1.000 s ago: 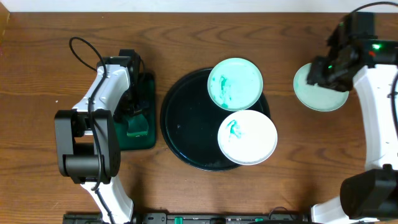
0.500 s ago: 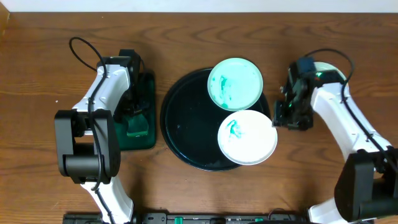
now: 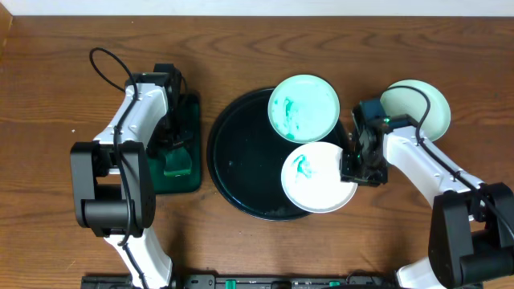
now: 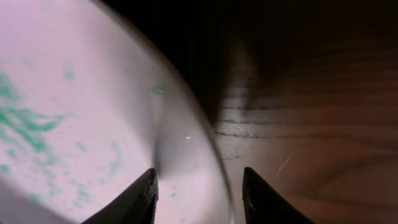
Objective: Clean dirty plates on tray and stack at the side
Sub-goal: 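Release the plate and move the right gripper to the white plate, then grip the white plate rim with the right gripper and drag it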
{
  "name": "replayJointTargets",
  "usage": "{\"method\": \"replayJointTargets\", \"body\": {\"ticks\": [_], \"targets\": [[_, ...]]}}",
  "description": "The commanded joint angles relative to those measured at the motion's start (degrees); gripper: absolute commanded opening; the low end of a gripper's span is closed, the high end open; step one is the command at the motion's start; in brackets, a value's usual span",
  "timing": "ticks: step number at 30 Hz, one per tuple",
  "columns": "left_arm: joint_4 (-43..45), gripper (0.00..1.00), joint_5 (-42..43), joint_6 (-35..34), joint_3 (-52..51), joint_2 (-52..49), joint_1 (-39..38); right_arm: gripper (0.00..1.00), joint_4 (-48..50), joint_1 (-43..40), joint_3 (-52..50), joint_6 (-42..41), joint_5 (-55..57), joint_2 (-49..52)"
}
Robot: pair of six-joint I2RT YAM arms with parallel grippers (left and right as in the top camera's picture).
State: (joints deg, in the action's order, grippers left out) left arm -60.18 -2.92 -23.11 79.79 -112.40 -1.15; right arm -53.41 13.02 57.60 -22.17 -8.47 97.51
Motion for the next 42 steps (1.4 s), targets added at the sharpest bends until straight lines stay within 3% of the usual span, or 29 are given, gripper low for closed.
{"method": "replayJointTargets", "body": {"ticks": [1,3,4,9,18,32,36,40,41,42], "targets": [[-0.4,0.72,0.0,0.1,0.2,0.3,0.2,0.31,1.2,0.4,-1.3,-2.7,-0.2,0.3],[-0.3,0.72,0.0,0.1,0.2,0.3,0.2,0.06,1.9,0.4,-1.6,-2.7,-0.2,0.3],[-0.3,0.72,0.0,0.1,0.2,0.3,0.2,0.01,2.1,0.4,-1.6,-2.7,-0.2,0.3],[-0.3,0.72,0.0,0.1,0.2,0.3,0.2,0.01,2.4,0.5,-1.6,-2.1,-0.2,0.3],[-0.3,0.72,0.0,0.1,0.2,0.3,0.2,0.01,3.4,7.3,-1.6,7.5,-0.7,-0.9],[-0.3,0.72,0.0,0.1,0.2,0.3,0.2,0.01,19.8,10.7,-1.6,2.8,-0.6,0.0],[-0.4,0.91,0.0,0.1,0.2,0.3,0.2,0.01,21.3,10.7,-1.6,2.7,-0.8,1.7],[-0.4,0.91,0.0,0.1,0.2,0.3,0.2,0.01,21.0,10.7,-1.6,2.7,-0.9,4.4],[-0.4,0.85,0.0,0.2,0.2,0.3,0.2,0.01,20.9,10.7,-1.6,2.7,-1.1,5.0],[-0.4,0.66,0.0,0.2,0.2,0.3,0.2,0.01,20.8,10.7,-1.6,2.7,-1.3,5.8]]}}
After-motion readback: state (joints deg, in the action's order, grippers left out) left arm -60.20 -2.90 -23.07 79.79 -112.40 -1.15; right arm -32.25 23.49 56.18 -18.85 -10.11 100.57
